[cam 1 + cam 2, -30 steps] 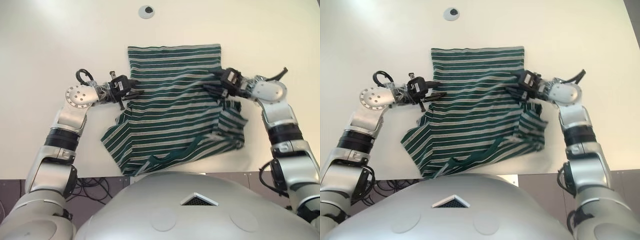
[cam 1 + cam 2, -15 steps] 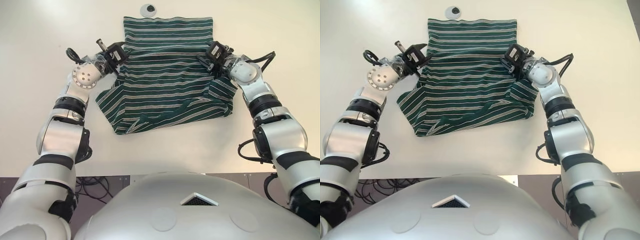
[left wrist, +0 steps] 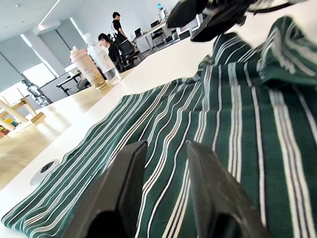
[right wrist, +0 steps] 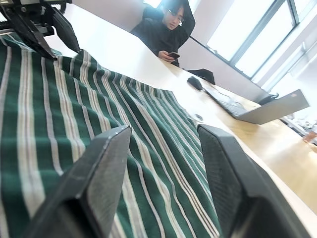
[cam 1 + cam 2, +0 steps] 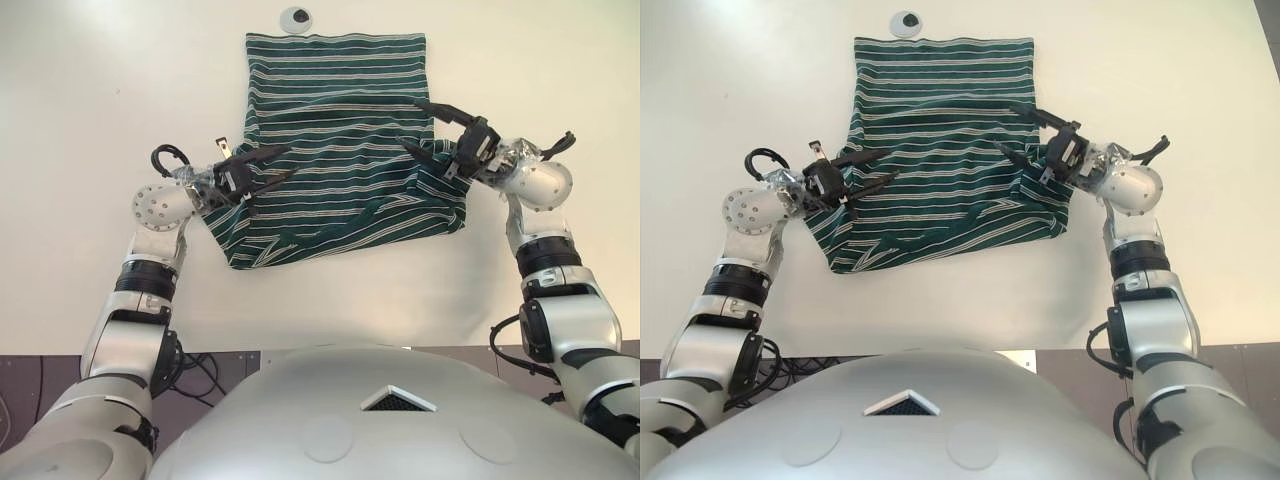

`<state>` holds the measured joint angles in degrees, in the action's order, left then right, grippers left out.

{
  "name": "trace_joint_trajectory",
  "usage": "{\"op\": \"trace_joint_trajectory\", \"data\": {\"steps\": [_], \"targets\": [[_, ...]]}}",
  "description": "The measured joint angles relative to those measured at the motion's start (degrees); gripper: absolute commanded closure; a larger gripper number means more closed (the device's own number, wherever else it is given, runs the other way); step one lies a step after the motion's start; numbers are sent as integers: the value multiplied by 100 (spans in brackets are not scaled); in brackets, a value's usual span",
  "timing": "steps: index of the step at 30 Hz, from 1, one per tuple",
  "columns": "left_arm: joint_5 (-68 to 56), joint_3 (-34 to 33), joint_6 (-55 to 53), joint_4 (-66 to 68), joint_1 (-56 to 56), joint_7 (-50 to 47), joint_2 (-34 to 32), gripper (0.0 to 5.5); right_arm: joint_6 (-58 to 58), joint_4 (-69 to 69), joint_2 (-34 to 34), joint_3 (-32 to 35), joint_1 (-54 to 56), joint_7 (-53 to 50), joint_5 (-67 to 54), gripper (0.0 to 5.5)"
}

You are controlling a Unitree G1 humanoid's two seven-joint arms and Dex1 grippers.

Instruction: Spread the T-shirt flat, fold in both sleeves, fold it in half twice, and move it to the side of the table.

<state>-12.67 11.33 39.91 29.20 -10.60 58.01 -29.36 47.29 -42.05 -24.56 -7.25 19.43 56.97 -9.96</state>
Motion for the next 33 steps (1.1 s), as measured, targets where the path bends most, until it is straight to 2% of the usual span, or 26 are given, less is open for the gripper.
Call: {"op": "trace_joint_trajectory", "data": {"steps": [10,14,28,33], "targets": [[115,254,-513,-1264,1148,384,-350,410,-106,-118,-577,39,-382,82,389,303],[133,254,-685,-1457,1350,442,-442,410,-142,-141,-615,20,-430,218,475,303],[-517,253,-1528,-2601,2079,964,-707,410,-1436,1716,-1087,44,-1618,1669,-589,303],[-303,392,-1590,-2520,2325,1112,-835,410,-1541,2082,-1369,-85,-2018,1772,-306,303]]}}
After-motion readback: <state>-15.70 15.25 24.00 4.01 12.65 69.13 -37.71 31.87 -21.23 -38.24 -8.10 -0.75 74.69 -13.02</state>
